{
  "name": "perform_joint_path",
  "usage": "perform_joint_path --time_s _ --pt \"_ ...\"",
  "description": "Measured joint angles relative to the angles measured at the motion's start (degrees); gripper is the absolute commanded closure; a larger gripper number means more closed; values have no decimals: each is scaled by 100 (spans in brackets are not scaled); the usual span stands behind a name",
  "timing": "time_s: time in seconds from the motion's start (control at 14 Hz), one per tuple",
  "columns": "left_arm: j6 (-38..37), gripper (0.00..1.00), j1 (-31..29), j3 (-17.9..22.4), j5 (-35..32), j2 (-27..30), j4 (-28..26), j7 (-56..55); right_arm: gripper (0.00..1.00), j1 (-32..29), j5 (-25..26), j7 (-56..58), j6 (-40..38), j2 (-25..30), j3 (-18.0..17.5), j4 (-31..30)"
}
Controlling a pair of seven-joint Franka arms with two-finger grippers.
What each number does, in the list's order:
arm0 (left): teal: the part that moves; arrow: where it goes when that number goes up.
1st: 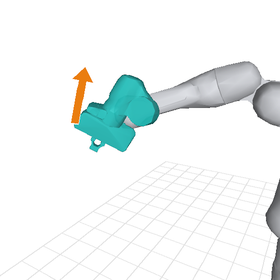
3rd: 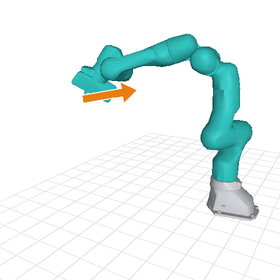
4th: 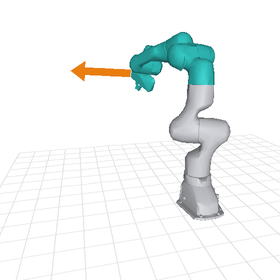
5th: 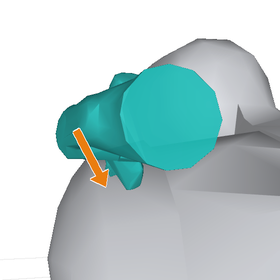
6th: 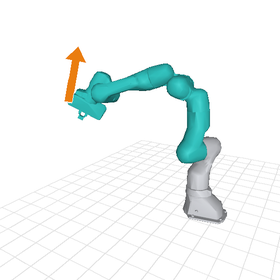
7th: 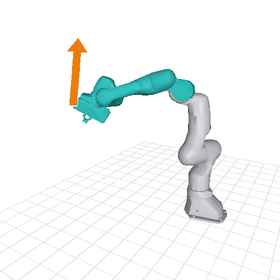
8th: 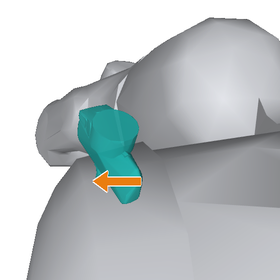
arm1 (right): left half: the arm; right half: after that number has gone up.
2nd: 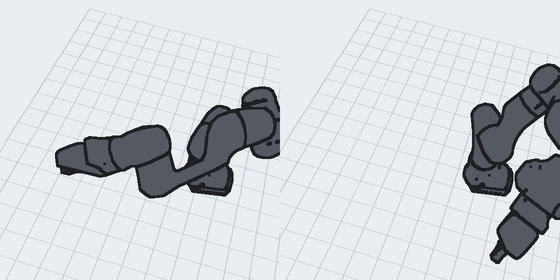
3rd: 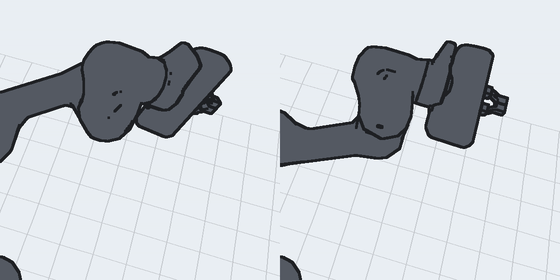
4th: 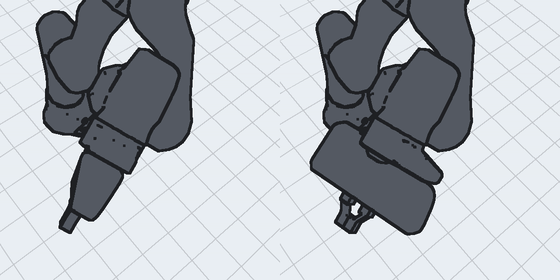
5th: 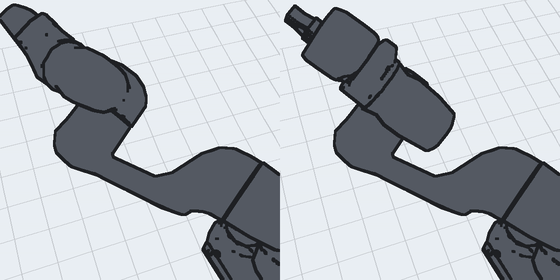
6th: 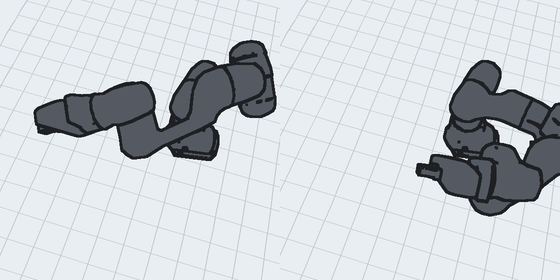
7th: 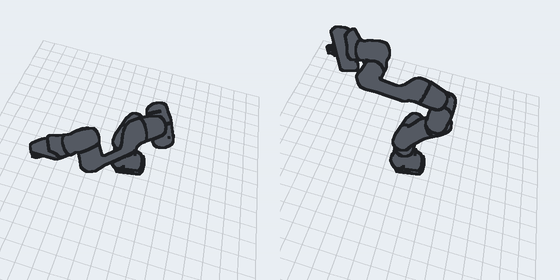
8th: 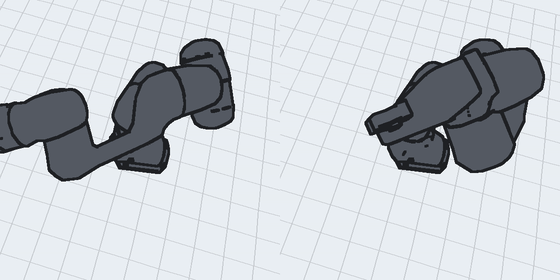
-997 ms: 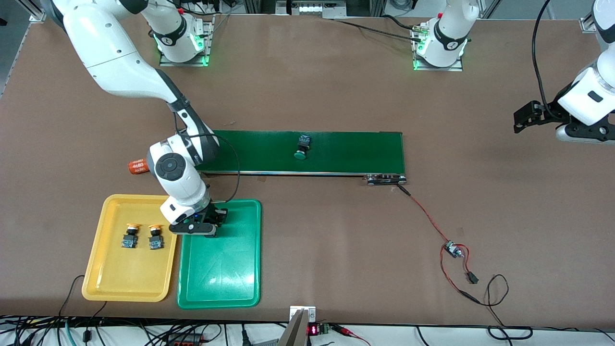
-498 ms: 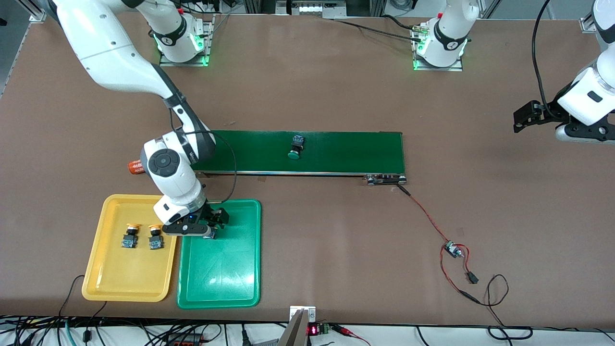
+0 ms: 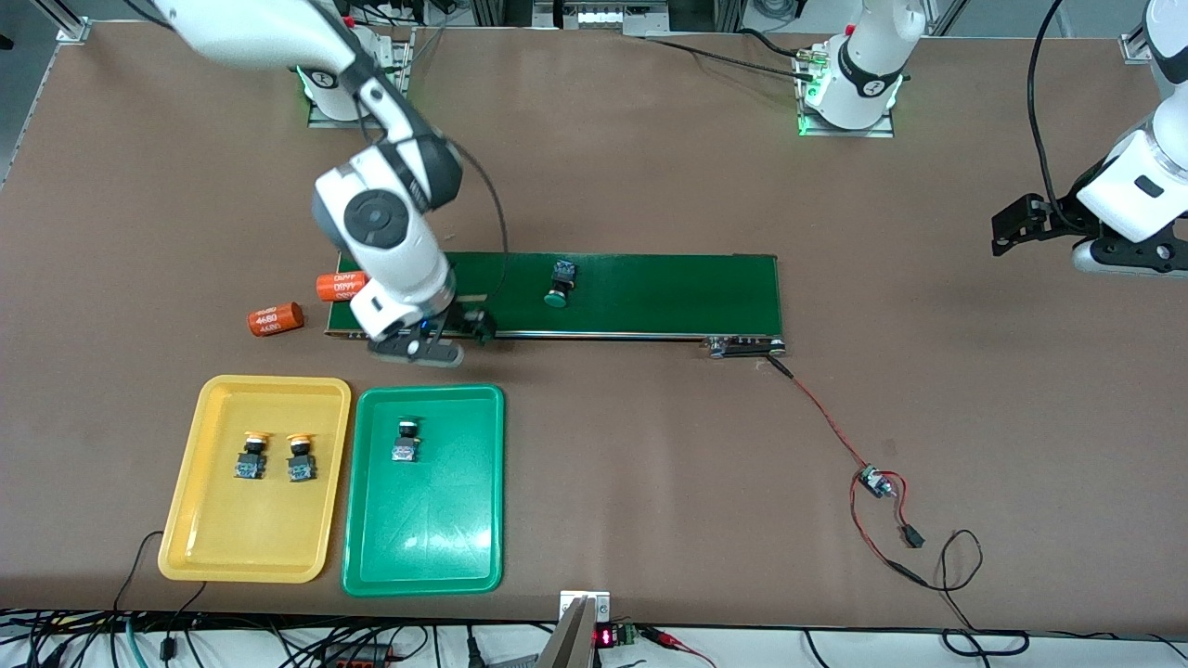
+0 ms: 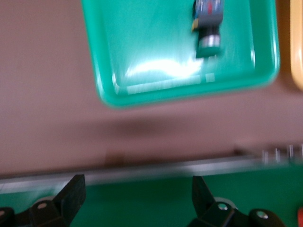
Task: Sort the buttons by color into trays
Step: 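Lower the button into the green tray and open the right gripper, then return the right gripper to the belt and grasp another green-cap button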
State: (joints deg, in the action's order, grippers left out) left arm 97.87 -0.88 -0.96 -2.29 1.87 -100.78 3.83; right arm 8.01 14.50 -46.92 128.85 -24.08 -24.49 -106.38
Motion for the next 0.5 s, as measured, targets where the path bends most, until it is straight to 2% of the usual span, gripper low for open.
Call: perform_joint_path --time_s 0.21,0.5 --pt "-1 0 0 0 0 0 0 0 0 13 -78 -548 -243 269 -393 -195" --pt "-1 0 0 1 0 0 0 0 0 40 -79 -796 64 263 -600 -518"
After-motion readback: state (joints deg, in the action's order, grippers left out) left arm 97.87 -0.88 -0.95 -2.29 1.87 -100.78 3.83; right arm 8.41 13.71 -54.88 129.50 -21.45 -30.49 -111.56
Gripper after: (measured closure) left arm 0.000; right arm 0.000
